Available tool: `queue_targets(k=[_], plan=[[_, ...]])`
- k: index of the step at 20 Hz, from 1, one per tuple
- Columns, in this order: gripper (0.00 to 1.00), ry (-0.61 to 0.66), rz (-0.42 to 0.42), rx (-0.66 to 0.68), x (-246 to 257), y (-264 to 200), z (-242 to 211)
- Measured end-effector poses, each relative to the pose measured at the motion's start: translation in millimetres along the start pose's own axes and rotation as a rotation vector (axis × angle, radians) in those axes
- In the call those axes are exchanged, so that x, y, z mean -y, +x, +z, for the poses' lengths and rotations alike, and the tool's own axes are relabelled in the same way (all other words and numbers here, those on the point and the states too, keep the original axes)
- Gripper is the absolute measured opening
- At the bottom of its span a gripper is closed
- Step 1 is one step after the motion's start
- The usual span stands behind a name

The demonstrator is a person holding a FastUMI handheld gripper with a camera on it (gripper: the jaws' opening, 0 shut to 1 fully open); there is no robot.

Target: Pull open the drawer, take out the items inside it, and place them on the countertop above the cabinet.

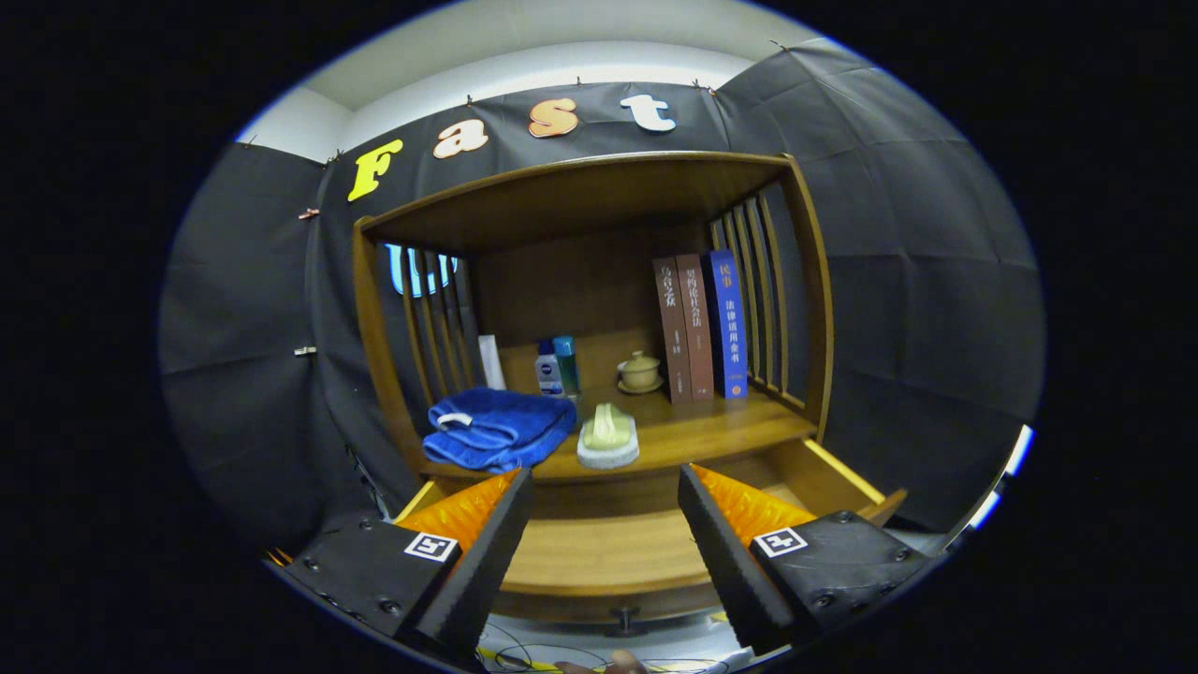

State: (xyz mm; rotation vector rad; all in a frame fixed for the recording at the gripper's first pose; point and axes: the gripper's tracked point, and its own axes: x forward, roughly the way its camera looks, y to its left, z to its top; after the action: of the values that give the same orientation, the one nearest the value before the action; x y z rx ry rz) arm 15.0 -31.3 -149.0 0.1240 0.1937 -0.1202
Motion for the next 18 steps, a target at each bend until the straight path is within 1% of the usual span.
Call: queue_targets(k=[4, 7, 9, 14, 17, 18], plan=[[0.99, 0.011, -0.009, -0.004, 9.9, -24.8, -47.6], [0.99, 0.003, -0.017, -0.045, 16.5, -24.9, -87.8], [0.99, 0.006, -0.019, -0.071, 18.7, -19.6, -105.7], [0.99, -0.008, -0.011, -0.092, 17.6, -2.0, -124.8], [0.99, -0.004, -0.002, -0.098, 16.6, 7.7, -122.2], [0.99, -0.008, -0.005, -0.094, 16.2, 2.0, -119.0]])
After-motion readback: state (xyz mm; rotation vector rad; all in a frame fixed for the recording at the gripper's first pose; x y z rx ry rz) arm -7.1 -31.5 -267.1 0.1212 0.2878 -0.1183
